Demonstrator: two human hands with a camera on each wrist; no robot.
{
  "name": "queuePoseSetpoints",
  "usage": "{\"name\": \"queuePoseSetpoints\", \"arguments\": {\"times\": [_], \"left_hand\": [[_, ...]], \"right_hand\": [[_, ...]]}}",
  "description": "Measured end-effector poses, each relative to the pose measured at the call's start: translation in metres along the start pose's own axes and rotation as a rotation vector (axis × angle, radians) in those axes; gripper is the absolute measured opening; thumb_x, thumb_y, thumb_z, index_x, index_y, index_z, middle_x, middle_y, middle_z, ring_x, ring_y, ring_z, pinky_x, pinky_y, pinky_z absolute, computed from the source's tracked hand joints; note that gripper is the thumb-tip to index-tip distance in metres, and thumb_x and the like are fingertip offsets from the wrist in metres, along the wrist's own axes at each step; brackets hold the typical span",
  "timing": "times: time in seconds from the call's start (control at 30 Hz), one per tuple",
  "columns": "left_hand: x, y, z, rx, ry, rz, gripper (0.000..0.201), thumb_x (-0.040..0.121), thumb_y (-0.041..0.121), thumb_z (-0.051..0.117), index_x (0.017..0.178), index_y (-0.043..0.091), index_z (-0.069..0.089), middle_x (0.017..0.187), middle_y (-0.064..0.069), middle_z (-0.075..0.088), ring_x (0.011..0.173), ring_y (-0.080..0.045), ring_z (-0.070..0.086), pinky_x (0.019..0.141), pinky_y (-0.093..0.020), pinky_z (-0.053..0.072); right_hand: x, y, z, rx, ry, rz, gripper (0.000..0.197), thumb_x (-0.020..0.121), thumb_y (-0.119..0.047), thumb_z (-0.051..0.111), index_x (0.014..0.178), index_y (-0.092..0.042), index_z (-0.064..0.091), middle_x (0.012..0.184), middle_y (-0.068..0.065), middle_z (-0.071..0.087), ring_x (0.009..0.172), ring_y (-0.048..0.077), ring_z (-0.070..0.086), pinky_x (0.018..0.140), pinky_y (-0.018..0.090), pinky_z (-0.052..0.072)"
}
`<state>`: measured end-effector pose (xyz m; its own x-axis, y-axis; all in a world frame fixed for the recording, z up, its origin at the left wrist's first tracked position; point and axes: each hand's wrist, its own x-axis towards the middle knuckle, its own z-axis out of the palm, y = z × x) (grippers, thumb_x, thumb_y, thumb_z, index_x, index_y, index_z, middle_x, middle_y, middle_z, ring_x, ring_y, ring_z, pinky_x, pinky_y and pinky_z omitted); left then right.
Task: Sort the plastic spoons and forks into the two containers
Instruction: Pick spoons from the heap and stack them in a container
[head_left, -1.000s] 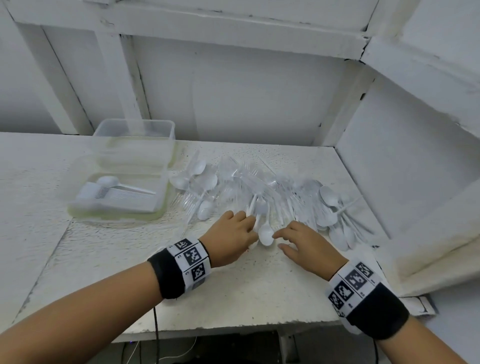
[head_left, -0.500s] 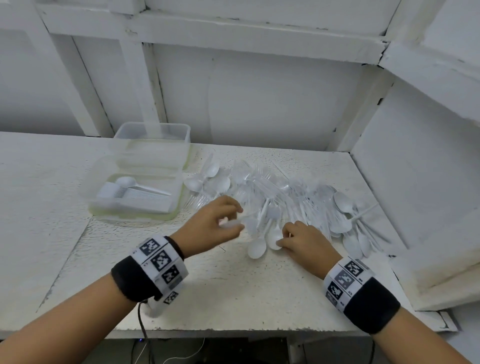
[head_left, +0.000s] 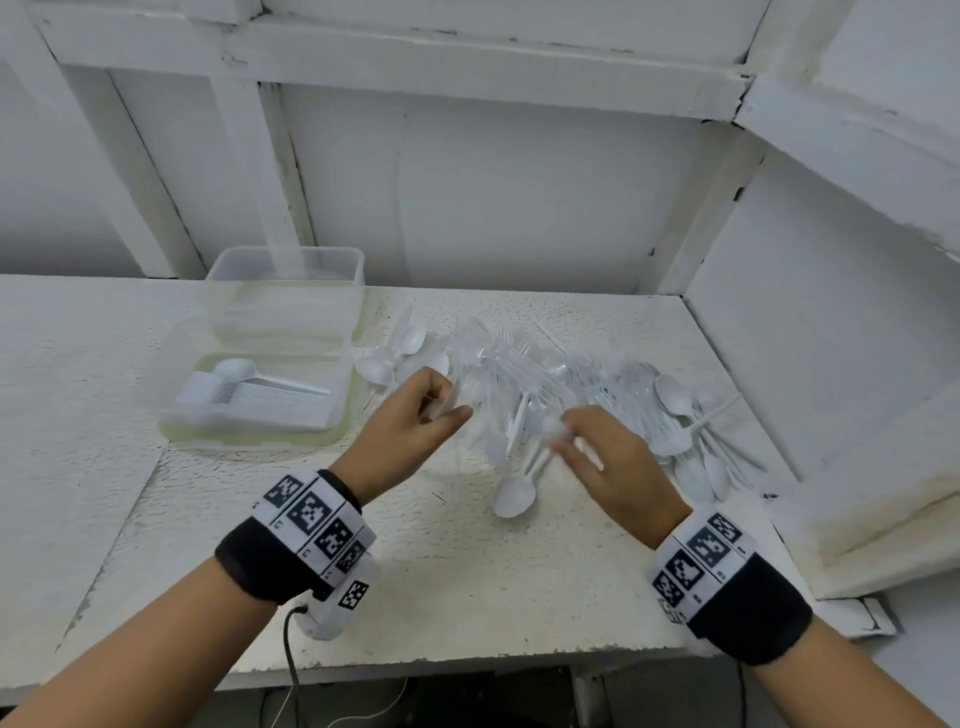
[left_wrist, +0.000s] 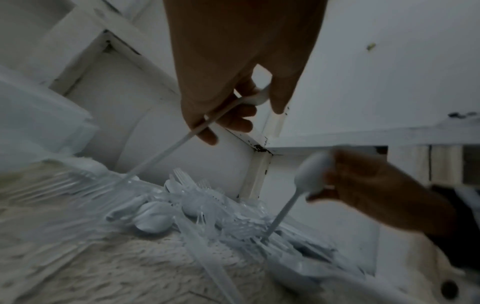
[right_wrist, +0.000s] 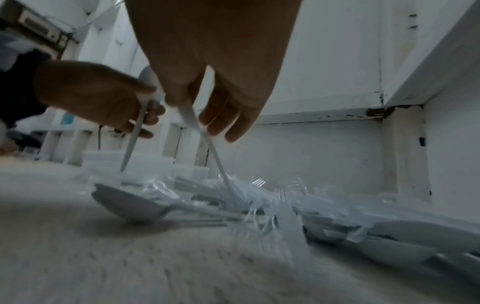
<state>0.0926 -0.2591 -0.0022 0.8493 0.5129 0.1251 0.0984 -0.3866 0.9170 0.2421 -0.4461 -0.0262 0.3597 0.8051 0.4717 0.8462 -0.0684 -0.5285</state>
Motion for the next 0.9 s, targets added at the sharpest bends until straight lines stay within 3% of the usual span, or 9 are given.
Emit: {"name": "queuePoseSetpoints", "arguments": {"times": [0.07,0.13,0.23,0.3,0.4,0.5,0.7,0.8,0.9], "left_hand": [[0.001,0.001,0.007,0.091,-0.053,0.078,0.024,0.092,0.013,0.055,0.08,0.024,0.037,0.067,0.009,0.038,0.053,-0.002,0.036,0.054,-0.014,0.034],[0.002,-0.002,0.014,0.222,-0.17,0.149,0.022,0.092,0.01,0.052,0.087,0.026,0.038,0.067,0.009,0.043,0.053,-0.004,0.039,0.053,-0.015,0.034],[0.005,-0.011,0.023,0.513,-0.446,0.16,0.015,0.089,0.018,0.057,0.104,0.019,0.055,0.079,0.001,0.062,0.069,-0.011,0.055,0.062,-0.02,0.04],[0.005,-0.018,0.031,0.73,-0.632,0.192,0.026,0.089,0.025,0.057,0.112,0.016,0.06,0.096,-0.004,0.067,0.085,-0.018,0.06,0.072,-0.025,0.043],[0.002,-0.026,0.042,0.952,-0.763,0.225,0.03,0.095,0.027,0.048,0.121,0.018,0.057,0.105,-0.007,0.064,0.096,-0.026,0.06,0.076,-0.029,0.043],[0.0,-0.028,0.047,1.037,-0.738,0.321,0.024,0.097,0.02,0.041,0.113,0.013,0.058,0.098,-0.009,0.063,0.089,-0.029,0.06,0.073,-0.033,0.045],[-0.004,-0.027,0.031,0.754,-0.538,0.551,0.01,0.083,0.017,0.056,0.085,0.01,0.063,0.07,-0.007,0.055,0.048,-0.026,0.054,0.047,-0.022,0.028],[-0.007,-0.031,0.023,0.673,-0.494,0.584,0.017,0.082,0.033,0.044,0.091,0.024,0.055,0.084,-0.003,0.057,0.044,-0.016,0.049,0.044,-0.017,0.028],[-0.009,-0.028,0.018,0.555,-0.484,0.552,0.016,0.087,0.034,0.041,0.102,0.029,0.047,0.108,-0.004,0.061,0.065,-0.022,0.06,0.053,-0.022,0.045]], "right_hand": [[0.004,-0.009,-0.008,0.126,0.172,0.068,0.03,0.094,-0.057,0.027,0.103,-0.035,0.045,0.082,0.017,0.063,0.058,0.014,0.051,0.052,0.025,0.044],[0.008,-0.017,-0.016,0.159,0.265,0.075,0.009,0.094,-0.056,0.024,0.1,-0.056,0.031,0.079,0.012,0.064,0.051,0.016,0.051,0.047,0.03,0.043],[0.013,-0.017,-0.022,0.112,0.264,0.055,0.023,0.094,-0.057,0.022,0.101,-0.04,0.035,0.066,-0.01,0.048,0.055,0.01,0.052,0.05,0.021,0.044],[0.012,-0.01,-0.021,0.012,0.193,0.072,0.034,0.094,-0.055,0.03,0.114,-0.027,0.033,0.068,-0.012,0.041,0.057,0.004,0.048,0.054,0.012,0.041],[0.006,0.0,-0.012,-0.052,0.024,0.173,0.045,0.089,-0.028,0.049,0.13,-0.015,0.037,0.083,-0.006,0.043,0.064,0.009,0.048,0.06,0.017,0.039],[0.002,0.003,-0.005,-0.129,-0.078,0.194,0.041,0.085,-0.013,0.04,0.122,-0.006,0.054,0.087,-0.003,0.042,0.069,0.007,0.044,0.061,0.015,0.036],[-0.001,0.009,0.002,-0.193,-0.36,0.263,0.039,0.091,-0.021,0.049,0.128,-0.028,0.054,0.088,-0.004,0.043,0.075,0.016,0.049,0.066,0.025,0.039],[-0.001,0.004,0.008,-0.146,-0.469,0.247,0.039,0.087,-0.019,0.062,0.125,-0.032,0.058,0.102,-0.009,0.043,0.087,0.01,0.052,0.071,0.016,0.038],[0.001,-0.004,0.013,-0.058,-0.398,0.19,0.027,0.082,-0.025,0.07,0.109,-0.024,0.068,0.103,-0.008,0.055,0.085,0.007,0.057,0.072,0.024,0.046]]}}
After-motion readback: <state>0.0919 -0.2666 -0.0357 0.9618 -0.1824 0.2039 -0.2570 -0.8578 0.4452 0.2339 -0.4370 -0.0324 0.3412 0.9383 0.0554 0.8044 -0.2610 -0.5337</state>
